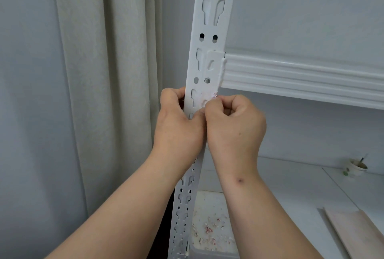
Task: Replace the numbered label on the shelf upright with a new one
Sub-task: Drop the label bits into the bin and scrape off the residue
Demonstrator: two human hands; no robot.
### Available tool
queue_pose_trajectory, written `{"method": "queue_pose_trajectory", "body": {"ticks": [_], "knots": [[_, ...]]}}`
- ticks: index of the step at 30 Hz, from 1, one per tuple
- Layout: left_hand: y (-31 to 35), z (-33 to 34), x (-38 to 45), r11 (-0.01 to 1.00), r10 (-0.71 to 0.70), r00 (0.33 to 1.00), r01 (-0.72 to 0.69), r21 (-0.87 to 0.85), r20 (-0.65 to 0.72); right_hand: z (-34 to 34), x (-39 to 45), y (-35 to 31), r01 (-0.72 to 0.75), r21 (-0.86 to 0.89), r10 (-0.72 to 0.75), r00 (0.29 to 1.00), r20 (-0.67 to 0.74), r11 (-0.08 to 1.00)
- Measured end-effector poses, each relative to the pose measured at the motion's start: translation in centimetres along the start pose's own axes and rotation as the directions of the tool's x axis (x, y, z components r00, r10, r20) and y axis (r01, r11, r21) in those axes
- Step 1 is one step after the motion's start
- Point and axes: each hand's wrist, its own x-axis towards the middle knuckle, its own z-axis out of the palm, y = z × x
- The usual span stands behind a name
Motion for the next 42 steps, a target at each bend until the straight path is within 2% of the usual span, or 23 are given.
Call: {"method": "queue_pose_trajectory", "body": {"ticks": [6, 13, 17, 19, 21, 27, 33, 42], "knots": [[0.0, 0.0, 0.0, 1.0, 0.008, 1.0, -0.008, 0.005, -0.008, 0.2, 0.2, 0.5, 0.032, -0.033, -0.031, 0.999, 0.021, 0.999], [-0.8, -0.6, 0.4, 0.998, 0.066, 0.997, -0.067, 0.004, 0.029, -0.2, 0.1, 1.6, 0.174, -0.024, -0.173, 0.985, 0.027, 0.984], [-1.0, -0.2, -0.1, 0.991, 0.129, 0.991, -0.13, -0.025, -0.04, -0.7, -0.1, 2.4, 0.216, -0.006, -0.216, 0.976, 0.004, 0.976], [-0.6, -0.1, -0.3, 0.954, 0.278, 0.954, -0.261, 0.148, -0.111, -0.8, -0.2, 2.7, 0.209, 0.012, -0.209, 0.978, 0.023, 0.978], [-0.4, -0.1, 0.1, 0.862, 0.445, 0.888, -0.39, 0.323, -0.116, -0.9, -0.3, 2.8, 0.194, 0.033, -0.196, 0.979, 0.05, 0.98], [-0.2, 0.9, 1.2, 0.721, 0.593, 0.797, -0.465, 0.513, -0.112, -0.9, 0.2, 2.3, 0.111, 0.115, -0.123, 0.987, 0.107, 0.987], [-0.2, 1.1, 1.6, 0.647, 0.673, 0.731, -0.51, 0.567, -0.111, -0.9, 0.5, 2.2, 0.062, 0.161, -0.087, 0.985, 0.15, 0.985], [-0.7, 1.1, 2.0, 0.589, 0.73, 0.677, -0.551, 0.591, -0.097, -1.2, 0.8, 2.6, 0.047, 0.155, -0.075, 0.981, 0.18, 0.987]]}}
